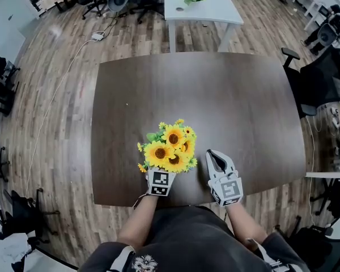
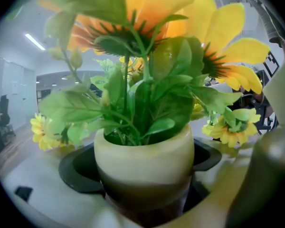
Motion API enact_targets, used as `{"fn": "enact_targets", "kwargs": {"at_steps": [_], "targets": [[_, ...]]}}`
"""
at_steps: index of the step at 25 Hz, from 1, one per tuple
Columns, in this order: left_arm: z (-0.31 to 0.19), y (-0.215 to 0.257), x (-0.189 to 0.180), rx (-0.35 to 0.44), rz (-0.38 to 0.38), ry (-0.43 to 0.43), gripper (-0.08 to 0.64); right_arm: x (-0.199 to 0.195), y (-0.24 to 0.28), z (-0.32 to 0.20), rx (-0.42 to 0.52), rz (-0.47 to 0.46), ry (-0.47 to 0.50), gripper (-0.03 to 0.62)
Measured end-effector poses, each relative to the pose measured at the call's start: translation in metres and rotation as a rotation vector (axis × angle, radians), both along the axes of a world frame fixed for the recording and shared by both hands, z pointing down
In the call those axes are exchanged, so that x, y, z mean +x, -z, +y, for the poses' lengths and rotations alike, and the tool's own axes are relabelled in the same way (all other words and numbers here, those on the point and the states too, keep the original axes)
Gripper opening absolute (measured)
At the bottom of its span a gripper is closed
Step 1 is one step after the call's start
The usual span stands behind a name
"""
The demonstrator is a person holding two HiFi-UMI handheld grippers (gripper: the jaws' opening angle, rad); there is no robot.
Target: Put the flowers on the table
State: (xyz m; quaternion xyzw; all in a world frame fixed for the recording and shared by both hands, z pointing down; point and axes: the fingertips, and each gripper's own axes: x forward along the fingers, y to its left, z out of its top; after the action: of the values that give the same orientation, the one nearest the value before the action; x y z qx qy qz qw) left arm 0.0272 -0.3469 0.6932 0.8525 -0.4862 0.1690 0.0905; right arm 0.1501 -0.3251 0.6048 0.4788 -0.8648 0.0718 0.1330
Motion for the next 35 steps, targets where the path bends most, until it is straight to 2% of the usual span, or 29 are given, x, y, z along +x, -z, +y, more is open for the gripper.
{"fn": "enact_targets", "kwargs": {"at_steps": [7, 15, 20, 24, 32, 35], "targets": [[-0.014, -0.013, -0.012, -0.024, 0.012, 0.032, 0.555, -0.014, -0.025, -0.018, -0.030, 0.007, -0.008, 0.023], [-0.024, -0.035, -0.004, -0.081, -0.002, 0.055, 0.555, -0.012, -0.042, -0.024, -0.063, 0.001, -0.020, 0.023], [-0.021, -0.040, -0.003, -0.093, -0.010, 0.056, 0.555, -0.015, -0.042, -0.019, -0.070, -0.031, -0.021, 0.023], [-0.020, -0.040, -0.004, -0.087, -0.026, 0.052, 0.555, -0.016, -0.043, -0.012, -0.076, -0.022, -0.021, 0.023], [-0.018, -0.045, -0.001, -0.123, -0.041, 0.032, 0.555, -0.017, -0.039, -0.011, -0.069, -0.035, -0.026, 0.023], [-0.019, -0.034, -0.009, -0.143, -0.020, 0.062, 0.555, -0.018, -0.038, -0.005, -0.064, -0.038, -0.028, 0.023]]}}
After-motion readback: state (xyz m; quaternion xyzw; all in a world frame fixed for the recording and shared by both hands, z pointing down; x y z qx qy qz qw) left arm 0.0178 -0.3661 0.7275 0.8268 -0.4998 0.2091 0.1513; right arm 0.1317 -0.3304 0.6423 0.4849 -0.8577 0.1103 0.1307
